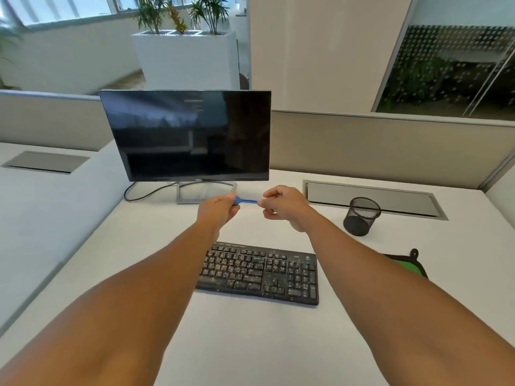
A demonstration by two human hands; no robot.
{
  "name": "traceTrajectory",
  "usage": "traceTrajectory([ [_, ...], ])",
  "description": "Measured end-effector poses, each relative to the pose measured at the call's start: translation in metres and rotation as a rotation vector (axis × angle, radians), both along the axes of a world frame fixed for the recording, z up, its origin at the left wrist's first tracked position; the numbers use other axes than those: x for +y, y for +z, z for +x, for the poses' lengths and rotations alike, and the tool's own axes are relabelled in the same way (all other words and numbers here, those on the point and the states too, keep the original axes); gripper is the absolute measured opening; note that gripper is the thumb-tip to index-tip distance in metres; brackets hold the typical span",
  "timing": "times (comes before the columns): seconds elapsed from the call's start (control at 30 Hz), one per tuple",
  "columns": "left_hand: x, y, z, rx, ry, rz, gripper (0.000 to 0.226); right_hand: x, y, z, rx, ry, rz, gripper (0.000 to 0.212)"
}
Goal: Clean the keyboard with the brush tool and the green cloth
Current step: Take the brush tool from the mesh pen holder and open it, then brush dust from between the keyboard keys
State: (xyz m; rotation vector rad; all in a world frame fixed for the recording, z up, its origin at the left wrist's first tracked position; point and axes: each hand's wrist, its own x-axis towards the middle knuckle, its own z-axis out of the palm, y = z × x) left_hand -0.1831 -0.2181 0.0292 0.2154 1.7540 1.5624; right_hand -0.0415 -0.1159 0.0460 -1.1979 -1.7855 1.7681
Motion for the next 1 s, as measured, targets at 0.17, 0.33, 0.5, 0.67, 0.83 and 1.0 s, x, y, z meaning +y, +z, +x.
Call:
traceTrajectory([
  [0.17,-0.026,-0.009,-0.027,0.053,-0.028,-0.028,0.011,-0.020,-0.005,-0.029,0.145,-0.113,-0.161,0.026],
  [0.33,-0.049,-0.018,-0.054,0.145,-0.133,-0.062,0.011,-0.040,-0.011,-0.065,0.226,-0.184,-0.307,0.017],
  [0.5,-0.064,-0.039,-0.087,0.198,-0.209,-0.096,0.020,-0.061,-0.024,-0.102,0.272,-0.173,-0.389,0.013],
  [0.67,-0.078,-0.075,-0.123,0.346,-0.216,-0.179,0.031,-0.077,-0.046,-0.131,0.173,-0.147,-0.280,0.012],
  [0.83,-0.106,-0.115,-0.158,0.769,-0.334,-0.415,0.042,-0.089,-0.075,-0.153,-0.055,-0.027,-0.081,0.013],
  [1.0,-0.130,-0.156,-0.191,0.903,-0.452,-0.491,0.043,-0.100,-0.099,-0.169,-0.248,0.103,0.168,0.012],
])
